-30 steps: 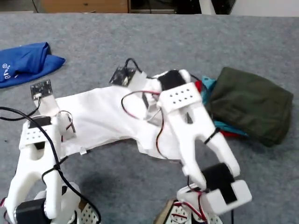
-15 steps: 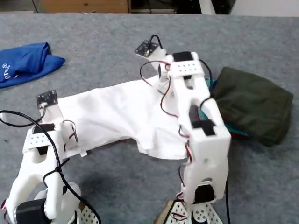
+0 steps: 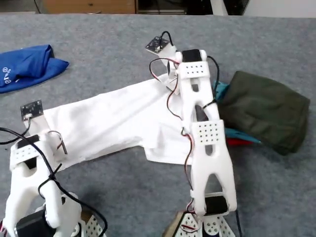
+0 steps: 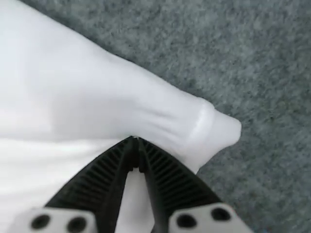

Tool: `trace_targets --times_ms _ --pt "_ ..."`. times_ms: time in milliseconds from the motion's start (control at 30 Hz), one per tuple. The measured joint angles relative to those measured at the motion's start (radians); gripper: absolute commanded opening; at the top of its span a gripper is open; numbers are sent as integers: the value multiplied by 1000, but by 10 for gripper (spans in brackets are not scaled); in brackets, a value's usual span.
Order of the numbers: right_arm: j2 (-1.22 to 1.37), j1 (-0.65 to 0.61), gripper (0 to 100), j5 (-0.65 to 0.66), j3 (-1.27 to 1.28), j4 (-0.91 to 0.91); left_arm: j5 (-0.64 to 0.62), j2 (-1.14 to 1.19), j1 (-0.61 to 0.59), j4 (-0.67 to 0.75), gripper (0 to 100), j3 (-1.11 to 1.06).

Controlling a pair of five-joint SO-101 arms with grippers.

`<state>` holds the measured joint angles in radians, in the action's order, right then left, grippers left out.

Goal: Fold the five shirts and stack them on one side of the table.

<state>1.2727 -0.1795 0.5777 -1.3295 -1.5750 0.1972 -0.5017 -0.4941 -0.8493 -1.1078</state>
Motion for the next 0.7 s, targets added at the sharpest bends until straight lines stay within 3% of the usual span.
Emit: trace_targets --times_ms 133,367,533,700 --pt "80 3 19 26 -233 -140 -5 0 17 -89 19 101" --pt "68 5 19 35 -278 -193 -114 0 126 -244 19 348" --pt "-54 5 19 -29 -238 -195 -184 54 138 -140 20 419" --pt "-275 5 19 -78 -5 -195 -238 290 132 -23 20 477"
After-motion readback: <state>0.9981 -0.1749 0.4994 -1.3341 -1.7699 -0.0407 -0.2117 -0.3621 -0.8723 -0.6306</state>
